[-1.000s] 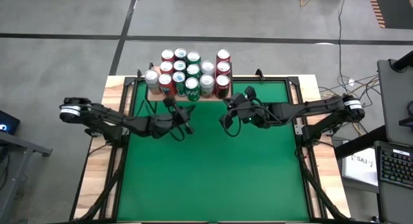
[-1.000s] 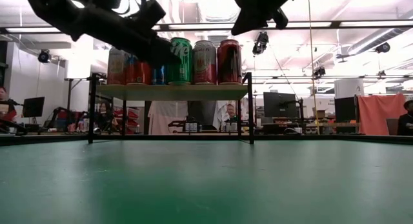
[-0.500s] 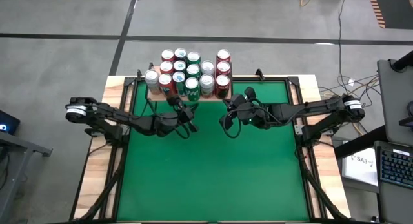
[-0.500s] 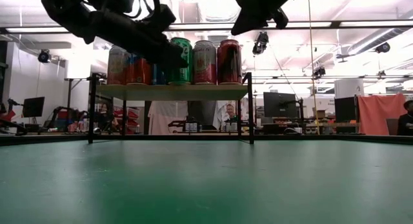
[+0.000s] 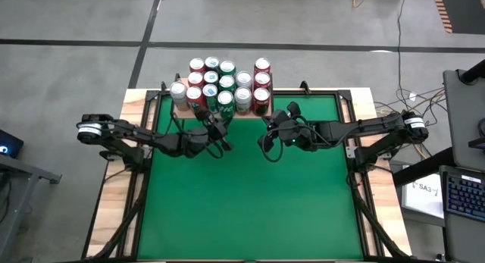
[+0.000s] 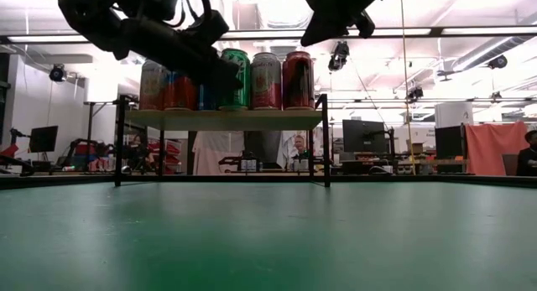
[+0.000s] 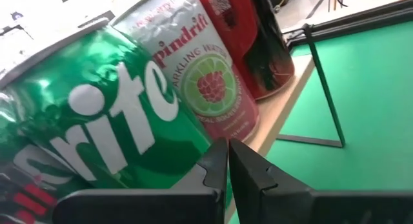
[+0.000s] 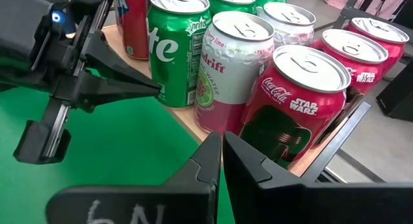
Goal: Place canned beverage on shelf
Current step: Return to home position
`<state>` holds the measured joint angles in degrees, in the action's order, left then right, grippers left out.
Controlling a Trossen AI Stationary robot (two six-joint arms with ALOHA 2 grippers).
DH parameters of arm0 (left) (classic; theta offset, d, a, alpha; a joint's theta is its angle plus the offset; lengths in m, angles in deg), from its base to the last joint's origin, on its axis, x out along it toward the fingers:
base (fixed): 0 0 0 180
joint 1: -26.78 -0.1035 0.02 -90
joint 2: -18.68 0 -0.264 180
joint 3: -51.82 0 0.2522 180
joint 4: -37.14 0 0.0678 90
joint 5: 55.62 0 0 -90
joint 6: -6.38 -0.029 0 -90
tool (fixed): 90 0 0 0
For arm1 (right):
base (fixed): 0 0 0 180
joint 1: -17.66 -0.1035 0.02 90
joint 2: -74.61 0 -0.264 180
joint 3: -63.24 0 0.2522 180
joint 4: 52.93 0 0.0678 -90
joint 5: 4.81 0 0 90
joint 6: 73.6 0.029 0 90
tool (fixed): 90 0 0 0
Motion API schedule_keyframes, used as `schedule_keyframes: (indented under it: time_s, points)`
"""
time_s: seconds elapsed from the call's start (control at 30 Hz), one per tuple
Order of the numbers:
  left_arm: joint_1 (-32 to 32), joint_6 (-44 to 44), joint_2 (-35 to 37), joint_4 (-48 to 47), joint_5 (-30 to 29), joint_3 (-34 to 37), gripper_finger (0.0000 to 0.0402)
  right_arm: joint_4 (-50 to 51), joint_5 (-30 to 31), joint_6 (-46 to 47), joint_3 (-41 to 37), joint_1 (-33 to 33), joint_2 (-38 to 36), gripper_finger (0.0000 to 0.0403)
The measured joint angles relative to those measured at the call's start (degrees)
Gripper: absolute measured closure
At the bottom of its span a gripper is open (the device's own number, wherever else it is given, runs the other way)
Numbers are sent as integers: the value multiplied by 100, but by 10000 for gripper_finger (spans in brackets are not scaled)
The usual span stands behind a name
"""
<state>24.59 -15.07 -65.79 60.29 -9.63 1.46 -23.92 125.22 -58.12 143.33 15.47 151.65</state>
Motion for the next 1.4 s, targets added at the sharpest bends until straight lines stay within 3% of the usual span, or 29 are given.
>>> schedule_keyframes:
  time_s: [0.7, 0.87, 1.0, 1.2, 1.27, 1.4]
  points:
    - [-69, -35, 4, 319, 7, 0, 401, 0, 2, -2, 0, 0, 2, 394]
    - [170, -107, 134, 368, 9, 0, 402, -10, -137, -304, 0, 22, 2, 394]
    - [615, -289, 466, 385, -30, 3, 401, -163, -570, -572, -3, 169, 7, 394]
    - [1617, -889, 1291, 382, -94, 70, 402, -709, -603, -716, -201, 426, 7, 394]
    - [2122, -1275, 1606, 377, -367, 72, 401, -669, -605, -656, -228, 439, 7, 394]
    - [3301, -2223, 2273, 213, -1543, 72, 402, -682, -874, -649, -231, 284, -21, 394]
